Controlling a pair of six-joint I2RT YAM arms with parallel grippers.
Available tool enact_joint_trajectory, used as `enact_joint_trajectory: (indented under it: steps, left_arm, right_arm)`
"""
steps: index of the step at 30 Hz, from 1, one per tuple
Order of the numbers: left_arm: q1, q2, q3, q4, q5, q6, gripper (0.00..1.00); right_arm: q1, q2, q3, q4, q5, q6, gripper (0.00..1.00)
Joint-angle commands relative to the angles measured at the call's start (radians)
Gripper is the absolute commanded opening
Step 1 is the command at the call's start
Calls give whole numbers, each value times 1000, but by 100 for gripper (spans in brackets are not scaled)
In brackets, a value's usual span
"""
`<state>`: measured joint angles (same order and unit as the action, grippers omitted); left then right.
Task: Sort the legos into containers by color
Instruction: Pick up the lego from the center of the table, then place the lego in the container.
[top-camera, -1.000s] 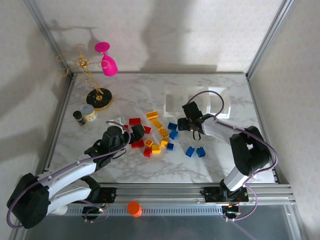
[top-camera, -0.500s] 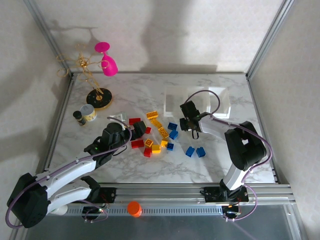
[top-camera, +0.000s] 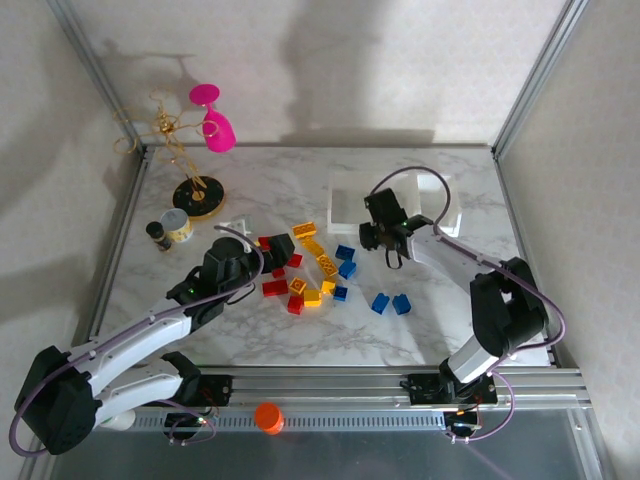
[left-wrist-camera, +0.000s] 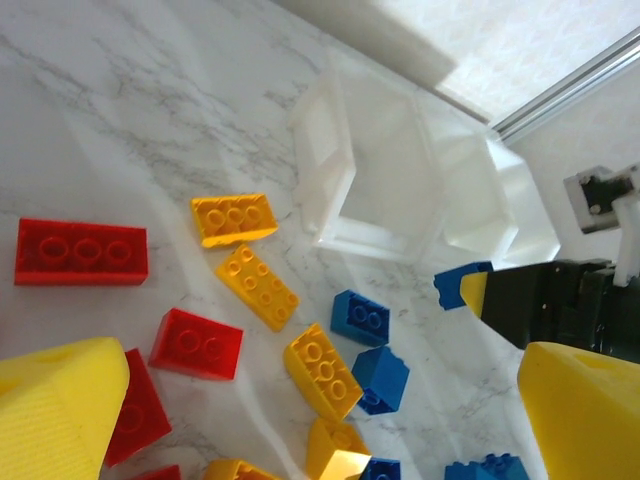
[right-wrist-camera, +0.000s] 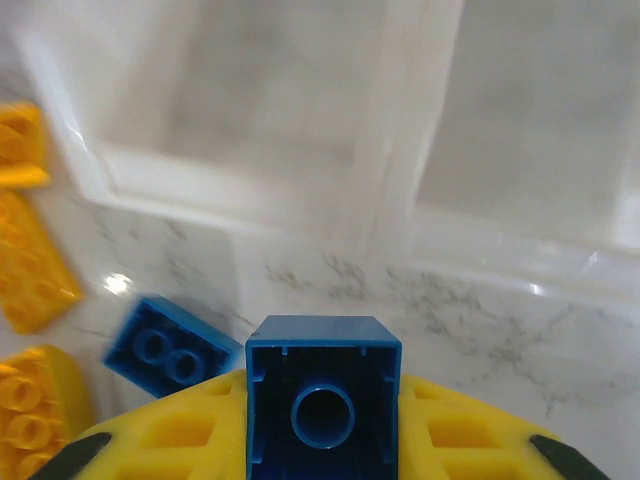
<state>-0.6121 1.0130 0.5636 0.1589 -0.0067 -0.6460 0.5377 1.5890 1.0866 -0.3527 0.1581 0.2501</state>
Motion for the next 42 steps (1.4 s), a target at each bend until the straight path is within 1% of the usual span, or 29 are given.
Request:
enact_joint_trajectory:
  steps: [1, 4, 8, 12, 16, 22, 29, 33, 38, 40, 42]
  left_arm:
    - [-8, 17, 57, -19, -20, 27, 100]
    - [-6, 49, 96, -25, -35, 32, 100]
    - [-5, 103, 153, -31, -45, 45, 100]
    - [4, 154, 197, -26, -62, 55, 100]
    - [17, 191, 221, -25, -70, 68, 100]
    - [48, 217, 227, -10, -73, 69, 100]
    - [82, 229, 229, -6, -67, 75, 100]
    - [92, 235, 229, -2, -58, 75, 100]
    - [96, 236, 229, -7, -58, 74, 100]
    - [95, 231, 226, -6, -52, 71, 100]
    - [95, 222, 212, 5, -44, 68, 100]
  right_arm:
    - [9, -6, 83, -12, -27, 7, 22]
    - [9, 66, 167, 4, -2, 18, 21]
    - [9, 161, 255, 65, -14, 34, 20]
    - [8, 288, 362, 95, 13, 45, 21]
    - [5, 402, 463, 103, 40, 47, 20]
    - [-3, 513, 553, 127, 71, 40, 23]
    - [-24, 600, 627, 120, 70, 47, 27]
    - [-27, 629, 652, 122, 48, 43, 30]
    - [-30, 652, 679, 115, 56, 40, 38]
    - [-29, 651, 683, 107, 68, 43, 39]
    - [-31, 642, 687, 103, 64, 38, 42]
